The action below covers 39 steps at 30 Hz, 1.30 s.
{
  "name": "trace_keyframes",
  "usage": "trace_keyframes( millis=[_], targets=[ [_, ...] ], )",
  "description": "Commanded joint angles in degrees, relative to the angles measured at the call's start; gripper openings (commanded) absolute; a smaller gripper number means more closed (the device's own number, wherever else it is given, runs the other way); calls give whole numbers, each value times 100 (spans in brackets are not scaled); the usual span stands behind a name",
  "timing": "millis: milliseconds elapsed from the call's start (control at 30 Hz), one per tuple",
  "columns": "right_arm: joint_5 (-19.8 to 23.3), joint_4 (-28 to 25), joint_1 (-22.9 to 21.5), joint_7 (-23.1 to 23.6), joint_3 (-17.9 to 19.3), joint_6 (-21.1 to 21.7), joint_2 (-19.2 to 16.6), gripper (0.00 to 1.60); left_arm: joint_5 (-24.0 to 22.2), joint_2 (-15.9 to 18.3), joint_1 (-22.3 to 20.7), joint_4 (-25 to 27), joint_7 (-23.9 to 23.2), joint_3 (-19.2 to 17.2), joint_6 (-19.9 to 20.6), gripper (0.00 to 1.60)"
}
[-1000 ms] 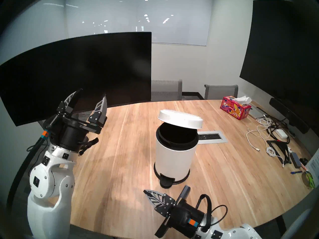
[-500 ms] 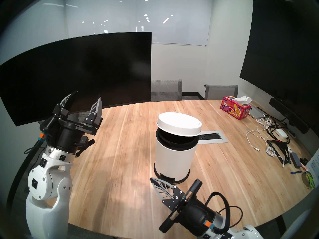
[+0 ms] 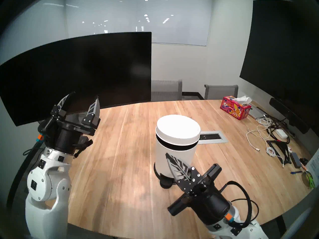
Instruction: Peel the sticky note off the monitor, open the trash can lid and drop the sticker into the trash can
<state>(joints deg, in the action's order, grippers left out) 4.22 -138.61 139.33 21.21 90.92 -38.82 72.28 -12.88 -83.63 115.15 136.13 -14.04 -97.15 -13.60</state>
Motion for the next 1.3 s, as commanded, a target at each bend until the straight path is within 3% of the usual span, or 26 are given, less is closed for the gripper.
trace_keyframes(
  millis=[0,167,367,700,1267],
  targets=[
    [198,-139,-509,-349,-15,-140,348,0,76,-54,16,233,42,-24,-199,160],
    [179,-139,-756,-508,-85,66,477,0,136,-121,32,292,117,-51,-336,160],
    [-5,-139,-1181,-731,-279,697,670,0,285,-255,100,351,299,-59,-505,160],
    [-414,-139,-1453,-1002,-404,1545,877,0,406,-338,190,354,426,-27,-647,160],
    [-588,-139,-1619,-1187,-540,1904,988,0,503,-309,178,359,484,2,-680,160]
  ],
)
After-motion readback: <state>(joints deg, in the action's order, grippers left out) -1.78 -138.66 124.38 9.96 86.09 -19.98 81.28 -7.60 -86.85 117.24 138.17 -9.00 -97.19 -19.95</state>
